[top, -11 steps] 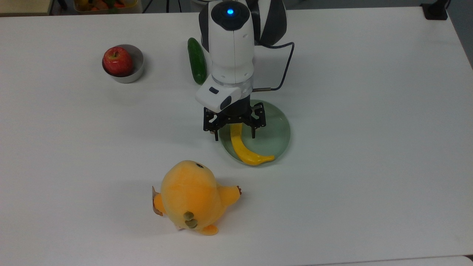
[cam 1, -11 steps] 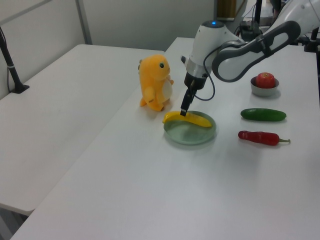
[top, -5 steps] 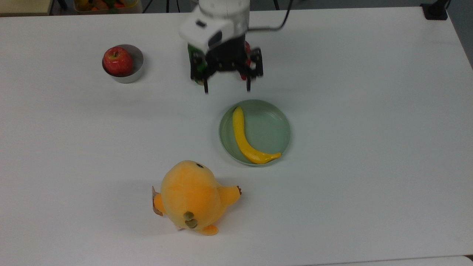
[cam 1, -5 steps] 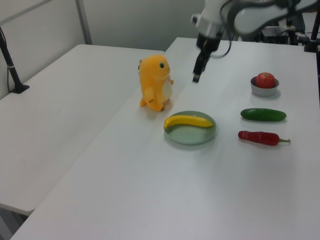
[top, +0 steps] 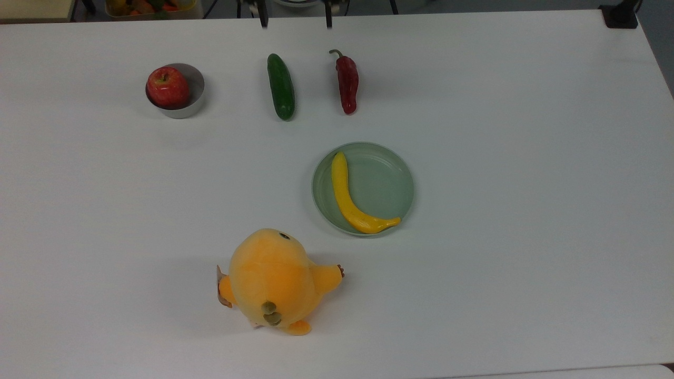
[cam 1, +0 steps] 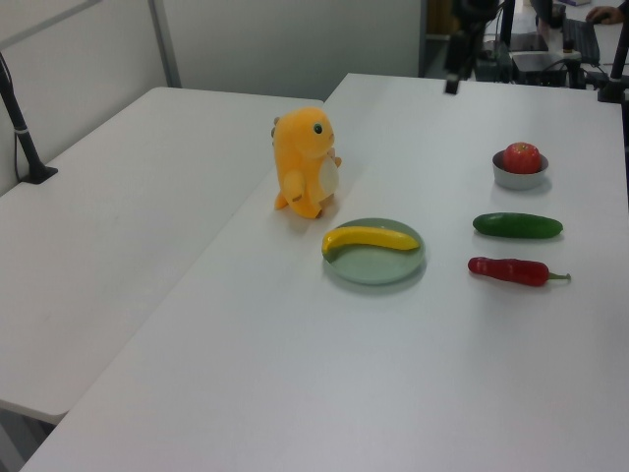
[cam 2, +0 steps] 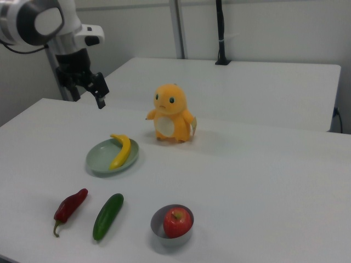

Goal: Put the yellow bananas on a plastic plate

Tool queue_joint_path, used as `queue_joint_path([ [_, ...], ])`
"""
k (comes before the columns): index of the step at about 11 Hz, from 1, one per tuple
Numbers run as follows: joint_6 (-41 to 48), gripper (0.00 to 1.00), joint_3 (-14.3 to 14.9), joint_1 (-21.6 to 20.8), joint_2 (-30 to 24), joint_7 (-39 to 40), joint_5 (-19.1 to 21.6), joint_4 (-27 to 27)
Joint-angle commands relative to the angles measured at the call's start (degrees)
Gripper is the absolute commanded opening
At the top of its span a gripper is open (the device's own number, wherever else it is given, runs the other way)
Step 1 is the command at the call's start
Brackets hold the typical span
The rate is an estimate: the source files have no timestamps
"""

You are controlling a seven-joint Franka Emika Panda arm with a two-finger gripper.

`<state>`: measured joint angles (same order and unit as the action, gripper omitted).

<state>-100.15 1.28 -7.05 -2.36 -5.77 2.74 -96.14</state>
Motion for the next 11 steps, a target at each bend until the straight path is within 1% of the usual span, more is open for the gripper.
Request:
queue_joint_path([
  [1, 6.6, 1.0, 0.4, 1.2, -4.5, -2.1, 1.0, -1.4],
  [4, 6.4, 1.0, 0.5, 2.9, -4.3, -0.7, 0.9, -0.7],
  [5, 5.9, 1.0, 0.5, 3.2, -3.7, 1.7, 0.9, -0.6],
  [7, 2.9, 1.0, 0.6, 4.0, -3.2, 9.7, 0.5, -0.6],
  [11, 1.7, 1.0, 0.6, 4.2, -2.9, 10.2, 0.3, -0.7],
])
